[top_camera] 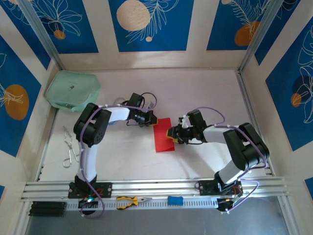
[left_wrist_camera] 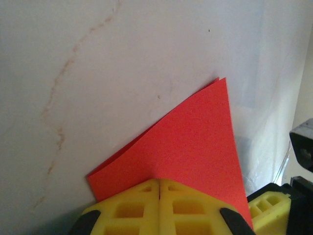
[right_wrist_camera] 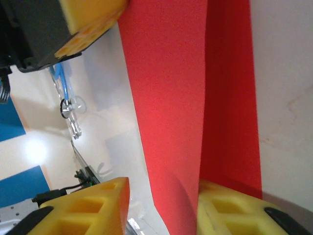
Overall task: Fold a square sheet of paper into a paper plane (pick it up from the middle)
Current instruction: Fold the triangle a second time at the center of the table.
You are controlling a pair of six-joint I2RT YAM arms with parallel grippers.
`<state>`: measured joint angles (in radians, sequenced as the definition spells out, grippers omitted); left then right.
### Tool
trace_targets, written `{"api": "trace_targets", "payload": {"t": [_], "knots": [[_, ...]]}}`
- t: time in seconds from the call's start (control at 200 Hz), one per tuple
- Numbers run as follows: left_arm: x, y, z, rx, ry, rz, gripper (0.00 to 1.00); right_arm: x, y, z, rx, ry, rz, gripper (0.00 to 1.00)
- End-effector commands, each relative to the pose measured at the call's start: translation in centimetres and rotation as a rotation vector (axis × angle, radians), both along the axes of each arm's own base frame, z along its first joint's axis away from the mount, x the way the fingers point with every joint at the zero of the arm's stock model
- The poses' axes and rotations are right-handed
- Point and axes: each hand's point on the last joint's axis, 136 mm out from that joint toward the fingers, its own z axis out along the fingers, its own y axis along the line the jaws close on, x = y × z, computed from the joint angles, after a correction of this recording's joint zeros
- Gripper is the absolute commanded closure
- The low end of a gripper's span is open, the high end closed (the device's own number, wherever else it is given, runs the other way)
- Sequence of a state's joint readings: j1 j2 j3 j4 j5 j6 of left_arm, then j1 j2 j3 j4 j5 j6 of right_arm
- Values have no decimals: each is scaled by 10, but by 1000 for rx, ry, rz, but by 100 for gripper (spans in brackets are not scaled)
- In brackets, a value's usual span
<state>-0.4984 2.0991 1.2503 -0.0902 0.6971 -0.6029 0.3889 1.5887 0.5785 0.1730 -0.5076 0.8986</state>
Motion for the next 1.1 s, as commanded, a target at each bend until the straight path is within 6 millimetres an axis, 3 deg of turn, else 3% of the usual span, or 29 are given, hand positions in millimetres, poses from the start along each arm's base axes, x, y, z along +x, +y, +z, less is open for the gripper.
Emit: {"api": "trace_targets", "payload": {"t": [0.0,0.26,0.435,0.6,0.8,0.985,1.095], "knots": [[-6,1,-15,20,45,-28,94,5,4,7,42,-26,45,68],[-3,-3,1,11,13,-47,88,13,0,-2,53,-7,44,84],[0,1,33,27,-78,-32,73,19,-3,-3,42,-1,17,95],[-9,2,66,27,-206,-25,66,21,-4,1,45,-6,8,97],[-48,-2,85,70,-394,-88,64,21,-9,1,31,14,-16,95],[-105,-19,82,152,-564,-238,60,20,-8,4,48,17,-8,89],[-127,-23,73,267,-683,-335,56,21,-8,6,47,14,-5,89]]}}
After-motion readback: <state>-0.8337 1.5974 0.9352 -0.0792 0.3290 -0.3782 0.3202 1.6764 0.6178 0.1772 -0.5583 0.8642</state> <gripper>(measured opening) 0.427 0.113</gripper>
